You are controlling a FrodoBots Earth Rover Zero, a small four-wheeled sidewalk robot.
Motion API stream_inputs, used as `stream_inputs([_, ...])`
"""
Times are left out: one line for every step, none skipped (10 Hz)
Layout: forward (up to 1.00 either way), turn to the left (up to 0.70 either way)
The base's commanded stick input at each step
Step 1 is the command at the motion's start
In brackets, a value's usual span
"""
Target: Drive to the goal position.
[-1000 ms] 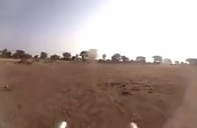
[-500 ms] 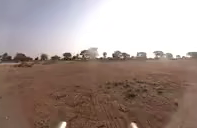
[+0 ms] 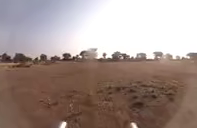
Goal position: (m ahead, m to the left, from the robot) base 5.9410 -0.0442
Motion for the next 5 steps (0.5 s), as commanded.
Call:
stream_inputs([0.7, 0.0])
stream_inputs([0.7, 0.0])
stream_inputs([0.7, 0.0])
stream_inputs([0.7, 0.0])
stream_inputs([0.7, -0.05])
